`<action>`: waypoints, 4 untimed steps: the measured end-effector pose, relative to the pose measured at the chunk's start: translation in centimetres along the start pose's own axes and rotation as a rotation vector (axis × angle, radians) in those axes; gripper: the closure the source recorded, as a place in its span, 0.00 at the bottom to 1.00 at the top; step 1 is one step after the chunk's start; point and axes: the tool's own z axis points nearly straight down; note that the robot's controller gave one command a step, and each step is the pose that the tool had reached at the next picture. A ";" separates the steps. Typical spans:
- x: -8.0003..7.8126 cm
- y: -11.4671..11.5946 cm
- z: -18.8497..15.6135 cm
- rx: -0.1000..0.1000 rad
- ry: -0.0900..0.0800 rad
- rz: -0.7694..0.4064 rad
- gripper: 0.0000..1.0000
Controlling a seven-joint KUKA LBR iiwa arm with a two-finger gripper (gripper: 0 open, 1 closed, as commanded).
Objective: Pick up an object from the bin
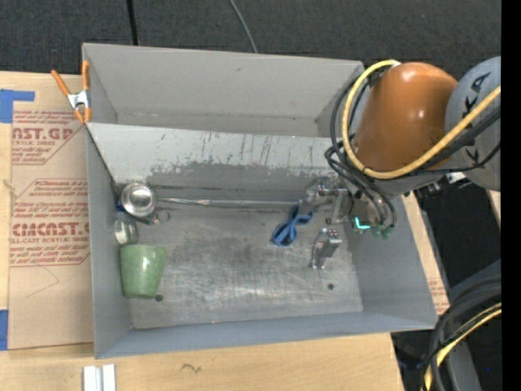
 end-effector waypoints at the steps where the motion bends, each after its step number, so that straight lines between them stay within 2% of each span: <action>1: -6.8 1.5 11.3 0.000 -0.003 -0.176 0.00; 2: -6.7 -2.4 15.2 0.001 -0.009 -0.363 0.00; 3: -6.7 -2.4 15.0 0.002 -0.002 -0.364 1.00; 4: -6.8 -2.3 15.1 0.001 -0.010 -0.363 0.00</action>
Offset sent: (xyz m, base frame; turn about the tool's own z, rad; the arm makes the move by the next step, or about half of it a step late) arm 0.0677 0.0142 -0.1090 -0.1744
